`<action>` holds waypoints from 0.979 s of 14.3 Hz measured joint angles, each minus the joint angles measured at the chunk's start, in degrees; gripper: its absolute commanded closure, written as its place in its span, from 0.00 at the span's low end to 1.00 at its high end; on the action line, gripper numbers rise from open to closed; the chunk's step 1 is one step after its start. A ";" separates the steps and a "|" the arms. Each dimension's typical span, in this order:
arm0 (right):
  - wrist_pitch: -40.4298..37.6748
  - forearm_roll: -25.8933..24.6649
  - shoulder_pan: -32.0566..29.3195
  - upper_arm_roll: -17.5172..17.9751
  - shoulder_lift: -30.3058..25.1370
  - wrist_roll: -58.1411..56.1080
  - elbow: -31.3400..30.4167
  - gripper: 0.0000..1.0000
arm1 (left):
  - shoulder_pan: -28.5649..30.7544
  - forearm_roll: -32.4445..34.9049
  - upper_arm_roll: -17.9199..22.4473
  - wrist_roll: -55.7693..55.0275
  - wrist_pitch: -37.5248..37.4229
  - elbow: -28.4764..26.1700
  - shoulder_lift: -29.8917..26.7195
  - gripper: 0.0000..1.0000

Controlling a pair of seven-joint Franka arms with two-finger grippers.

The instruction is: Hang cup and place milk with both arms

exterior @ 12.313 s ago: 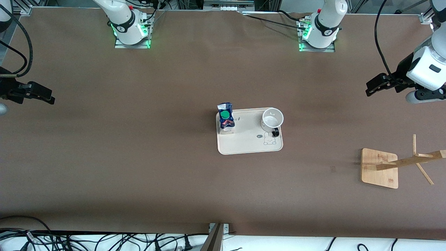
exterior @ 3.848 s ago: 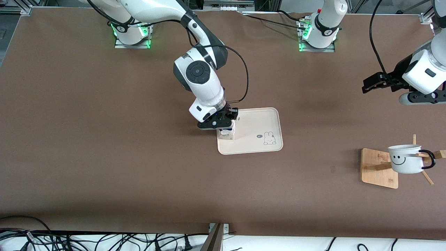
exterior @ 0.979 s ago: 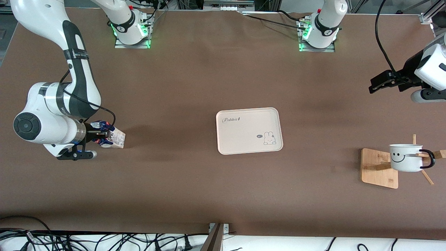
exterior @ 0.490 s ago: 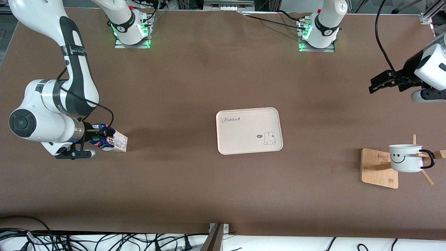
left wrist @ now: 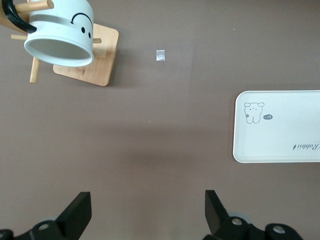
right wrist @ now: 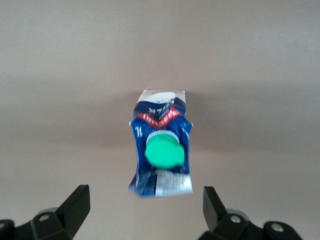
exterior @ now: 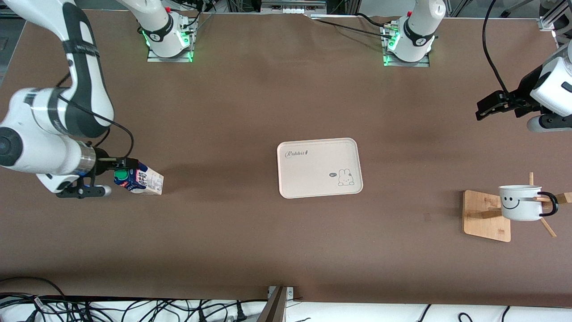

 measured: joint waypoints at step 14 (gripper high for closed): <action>-25.10 -0.02 -0.15 -6.06 -3.38 -0.32 24.65 0.00 | 0.09 0.02 0.15 0.00 -0.11 0.00 0.00 0.00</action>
